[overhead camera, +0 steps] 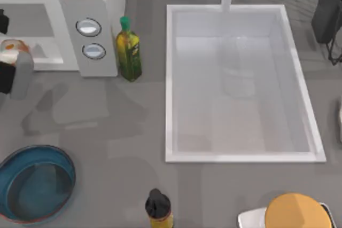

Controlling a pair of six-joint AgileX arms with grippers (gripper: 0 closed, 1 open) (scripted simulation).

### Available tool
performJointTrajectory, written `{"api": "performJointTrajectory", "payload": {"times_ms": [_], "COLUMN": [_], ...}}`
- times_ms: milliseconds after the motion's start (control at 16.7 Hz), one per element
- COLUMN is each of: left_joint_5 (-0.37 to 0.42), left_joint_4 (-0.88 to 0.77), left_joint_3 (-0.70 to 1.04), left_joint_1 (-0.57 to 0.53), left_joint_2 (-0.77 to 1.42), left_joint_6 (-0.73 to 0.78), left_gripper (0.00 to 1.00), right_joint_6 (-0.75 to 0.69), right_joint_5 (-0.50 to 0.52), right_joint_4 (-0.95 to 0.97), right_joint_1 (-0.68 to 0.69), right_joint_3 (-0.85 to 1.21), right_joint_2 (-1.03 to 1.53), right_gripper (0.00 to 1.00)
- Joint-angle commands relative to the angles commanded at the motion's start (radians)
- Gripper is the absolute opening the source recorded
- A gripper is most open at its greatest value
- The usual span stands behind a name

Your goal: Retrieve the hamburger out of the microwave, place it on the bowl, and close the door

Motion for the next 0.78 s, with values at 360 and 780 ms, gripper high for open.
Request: {"api": "performJointTrajectory", "payload": {"times_ms": [360,780], "left_joint_5": [0.026,0.047], "left_joint_4": [0.177,0.330], "left_joint_3": [0.126,0.237], "left_joint_1": [0.020,0.035], "left_joint_2": [0.352,0.654], "left_joint_6": [-0.905,-1.667], "left_gripper": [1.00,1.00], "right_joint_6": [0.000,0.000], "right_joint_5": [0.000,0.000], "right_joint_4": [0.000,0.000], "right_joint_1": [0.000,0.000], "right_joint_3": [0.000,0.000], "right_joint_2": [0.000,0.000], "right_gripper": [1.00,1.00]}}
